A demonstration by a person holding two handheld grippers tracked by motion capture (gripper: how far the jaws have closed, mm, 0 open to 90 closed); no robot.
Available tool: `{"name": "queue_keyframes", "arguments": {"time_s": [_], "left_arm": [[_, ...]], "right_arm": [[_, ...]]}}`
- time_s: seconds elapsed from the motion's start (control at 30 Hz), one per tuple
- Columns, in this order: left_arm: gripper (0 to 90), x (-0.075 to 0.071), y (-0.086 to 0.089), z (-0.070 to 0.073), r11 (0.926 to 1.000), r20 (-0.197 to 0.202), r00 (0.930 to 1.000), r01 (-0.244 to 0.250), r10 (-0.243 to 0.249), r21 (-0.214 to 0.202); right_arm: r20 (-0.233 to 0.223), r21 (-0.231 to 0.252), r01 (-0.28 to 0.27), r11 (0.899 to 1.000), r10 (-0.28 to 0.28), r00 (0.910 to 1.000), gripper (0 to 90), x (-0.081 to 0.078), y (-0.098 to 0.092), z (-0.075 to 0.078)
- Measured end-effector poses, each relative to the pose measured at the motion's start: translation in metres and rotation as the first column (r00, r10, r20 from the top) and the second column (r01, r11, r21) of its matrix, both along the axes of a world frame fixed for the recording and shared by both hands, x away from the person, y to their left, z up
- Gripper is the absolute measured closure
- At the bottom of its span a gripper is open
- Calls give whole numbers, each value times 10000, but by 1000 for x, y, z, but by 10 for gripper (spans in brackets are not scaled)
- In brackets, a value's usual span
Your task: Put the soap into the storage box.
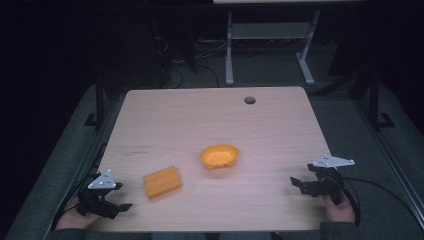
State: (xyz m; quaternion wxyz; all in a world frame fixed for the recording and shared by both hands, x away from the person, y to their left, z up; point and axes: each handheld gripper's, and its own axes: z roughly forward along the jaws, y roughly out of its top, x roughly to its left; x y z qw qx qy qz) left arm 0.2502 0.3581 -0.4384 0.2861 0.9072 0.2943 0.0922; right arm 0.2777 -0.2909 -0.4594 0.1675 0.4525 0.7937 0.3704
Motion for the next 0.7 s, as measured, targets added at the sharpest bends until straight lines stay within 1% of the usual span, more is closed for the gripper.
{"name": "queue_keyframes", "arguments": {"time_s": [0.07, 0.17, 0.27, 0.33, 0.47, 0.6, 0.7], "left_arm": [[181, 0, 0, 1, 10000, 56, 10000, 44, -44, -30], [178, 0, -2, 3, 9999, 168, 9998, 121, -122, 37], [176, 0, -3, 2, 9998, 113, 9998, 164, -166, 136], [174, 1, -4, 2, 9998, 66, 9999, 135, -136, 115], [170, 1, -7, 4, 9997, 142, 9997, 216, -217, 91], [169, 2, -11, 5, 9990, 231, 9990, 381, -386, 222], [166, 2, -13, 5, 9993, 168, 9993, 330, -333, 197]], "right_arm": [[13, 11, 4, 10000, -4, 10000, 140, 0, 0, 0], [22, 18, -17, 10000, 17, 10000, 140, 0, 0, 0], [15, 51, -5, 10000, 5, 10000, 140, -1, 0, 1], [1, 42, -11, 10000, 11, 10000, 140, -1, 0, 0], [1, 7, -113, 9999, 113, 9999, 139, 1, 1, 0], [-33, 2, -124, 9999, 124, 9999, 139, 1, 1, 0], [-32, 10, -141, 9999, 141, 9999, 140, 1, 2, 0]]}}
